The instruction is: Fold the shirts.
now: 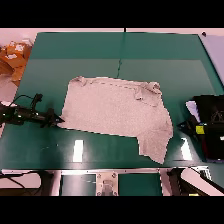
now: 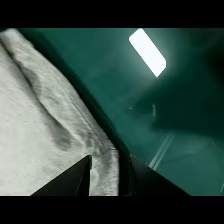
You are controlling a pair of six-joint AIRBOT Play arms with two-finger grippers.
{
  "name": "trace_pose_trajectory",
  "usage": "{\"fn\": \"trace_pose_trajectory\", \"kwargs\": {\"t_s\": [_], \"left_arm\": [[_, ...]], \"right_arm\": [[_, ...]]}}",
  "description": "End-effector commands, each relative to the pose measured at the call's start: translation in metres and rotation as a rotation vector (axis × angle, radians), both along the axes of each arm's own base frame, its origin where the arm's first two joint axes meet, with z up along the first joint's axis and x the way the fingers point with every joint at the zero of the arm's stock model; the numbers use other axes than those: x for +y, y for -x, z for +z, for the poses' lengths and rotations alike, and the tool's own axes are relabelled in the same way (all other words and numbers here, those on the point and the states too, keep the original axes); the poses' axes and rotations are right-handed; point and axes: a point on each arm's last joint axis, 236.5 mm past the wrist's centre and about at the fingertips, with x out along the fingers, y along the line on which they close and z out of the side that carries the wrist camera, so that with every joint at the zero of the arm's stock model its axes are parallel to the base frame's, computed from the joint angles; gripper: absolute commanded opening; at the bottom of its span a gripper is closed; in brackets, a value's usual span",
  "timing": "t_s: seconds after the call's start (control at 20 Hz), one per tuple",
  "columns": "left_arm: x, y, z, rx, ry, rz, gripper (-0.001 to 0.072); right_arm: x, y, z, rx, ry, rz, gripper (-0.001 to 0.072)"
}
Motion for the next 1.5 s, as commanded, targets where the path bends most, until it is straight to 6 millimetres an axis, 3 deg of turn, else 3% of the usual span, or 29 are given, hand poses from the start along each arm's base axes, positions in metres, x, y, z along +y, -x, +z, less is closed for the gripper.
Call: {"fn": "trace_pose_trajectory", "kwargs": {"t_s": [0.0,0.3,0.5,0.6,0.7,0.8,0.85,0.95,1.0,1.1,1.15,1.25,1.4,1.45], "left_arm": [[0.000,-0.004,0.001,-0.011,0.000,0.010,0.0020],[0.000,-0.003,0.002,-0.010,0.005,0.009,0.0020],[0.000,-0.004,0.001,-0.011,0.003,0.009,0.0020],[0.000,-0.004,0.002,-0.012,0.003,0.010,0.0019],[-0.001,-0.003,0.006,-0.021,0.008,-0.005,0.0019],[0.001,-0.009,0.024,-0.082,-0.014,-0.011,0.0018],[0.003,-0.017,0.043,-0.143,-0.032,-0.012,0.0018],[0.003,-0.032,0.105,-0.316,-0.065,-0.025,0.0018],[0.002,-0.042,0.150,-0.438,-0.082,-0.020,0.0018],[-0.005,-0.054,0.259,-0.724,-0.115,0.024,0.0019],[-0.013,-0.049,0.323,-0.894,-0.130,0.024,0.0018],[-0.031,-0.017,0.442,-1.224,-0.202,0.015,0.0019],[-0.059,0.064,0.582,-1.639,-0.339,0.035,0.0019],[-0.069,0.091,0.613,-1.727,-0.351,0.052,0.0019]], "right_arm": [[0.022,0.017,-0.035,0.060,-0.106,0.028,0.0292],[0.039,0.004,-0.043,0.003,-0.189,0.070,0.0283],[0.036,-0.003,-0.038,-0.015,-0.186,0.068,0.0015],[0.034,-0.007,-0.033,-0.029,-0.186,0.070,0.0014],[0.032,-0.018,-0.020,-0.068,-0.195,0.069,0.0014],[0.031,-0.040,0.013,-0.160,-0.217,0.072,0.0014],[0.032,-0.057,0.040,-0.251,-0.229,0.075,0.0013],[0.033,-0.092,0.113,-0.474,-0.220,0.084,0.0014],[0.035,-0.105,0.159,-0.604,-0.198,0.098,0.0014],[0.045,-0.118,0.275,-0.919,-0.139,0.126,0.0014],[0.055,-0.113,0.337,-1.082,-0.112,0.136,0.0014],[0.078,-0.080,0.457,-1.396,0.023,0.149,0.0014],[0.118,-0.007,0.588,-1.735,0.325,0.147,0.0014],[0.132,0.023,0.627,-1.846,0.413,0.124,0.0014]]}}
